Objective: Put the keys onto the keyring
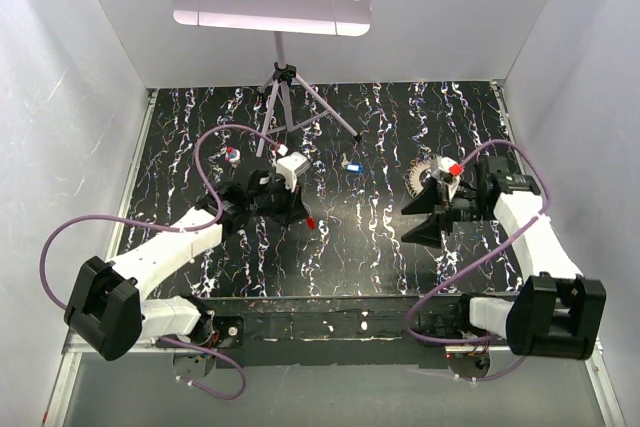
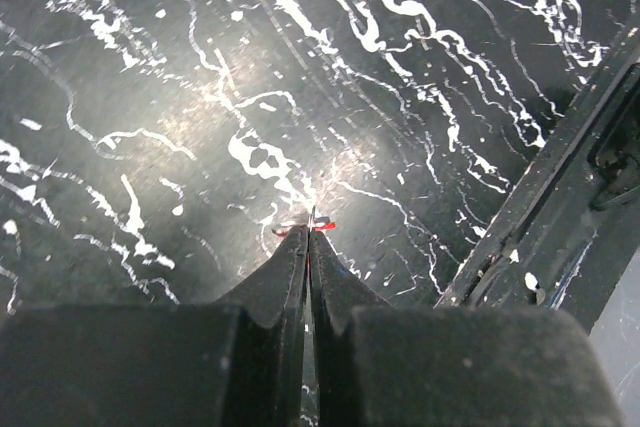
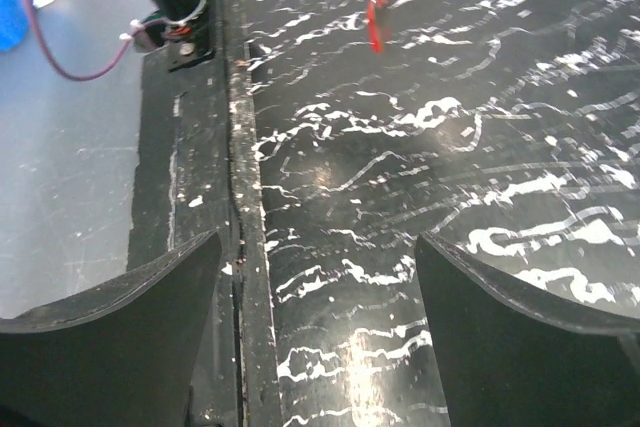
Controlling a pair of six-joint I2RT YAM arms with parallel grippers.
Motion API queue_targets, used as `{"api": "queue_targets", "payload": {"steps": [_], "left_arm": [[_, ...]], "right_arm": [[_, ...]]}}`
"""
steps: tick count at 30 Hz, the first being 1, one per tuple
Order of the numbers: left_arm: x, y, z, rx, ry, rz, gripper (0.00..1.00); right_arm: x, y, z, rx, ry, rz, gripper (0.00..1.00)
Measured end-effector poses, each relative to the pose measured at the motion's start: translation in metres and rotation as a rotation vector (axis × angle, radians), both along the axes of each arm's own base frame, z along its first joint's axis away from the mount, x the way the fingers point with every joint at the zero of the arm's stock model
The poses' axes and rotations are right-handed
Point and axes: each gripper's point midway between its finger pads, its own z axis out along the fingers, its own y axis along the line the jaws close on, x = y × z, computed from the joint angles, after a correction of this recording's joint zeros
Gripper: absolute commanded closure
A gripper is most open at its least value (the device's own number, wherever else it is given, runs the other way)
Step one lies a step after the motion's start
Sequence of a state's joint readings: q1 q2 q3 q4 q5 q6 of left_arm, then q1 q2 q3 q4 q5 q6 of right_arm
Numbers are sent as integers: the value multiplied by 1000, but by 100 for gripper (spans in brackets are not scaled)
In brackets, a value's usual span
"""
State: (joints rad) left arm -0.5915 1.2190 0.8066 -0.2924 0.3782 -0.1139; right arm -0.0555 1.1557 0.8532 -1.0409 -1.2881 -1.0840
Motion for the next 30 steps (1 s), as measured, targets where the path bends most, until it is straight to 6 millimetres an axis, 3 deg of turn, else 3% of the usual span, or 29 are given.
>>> {"api": "queue_targets", "payload": {"steps": [12, 19, 25, 30], "left_arm": [[-32, -56, 7, -153, -185, -247, 100], [-54, -68, 5, -219, -275, -333, 100], [-68, -79, 21, -276, -349, -385, 100], [-73, -83, 32, -308, -382, -401, 100]], "right_arm": [[-7, 61, 12, 0, -29, 350, 23], [-14, 81, 2, -62, -116, 429, 24], [-28, 95, 2, -69, -192, 480, 34], [-25, 100, 4, -62, -194, 479, 44]]}}
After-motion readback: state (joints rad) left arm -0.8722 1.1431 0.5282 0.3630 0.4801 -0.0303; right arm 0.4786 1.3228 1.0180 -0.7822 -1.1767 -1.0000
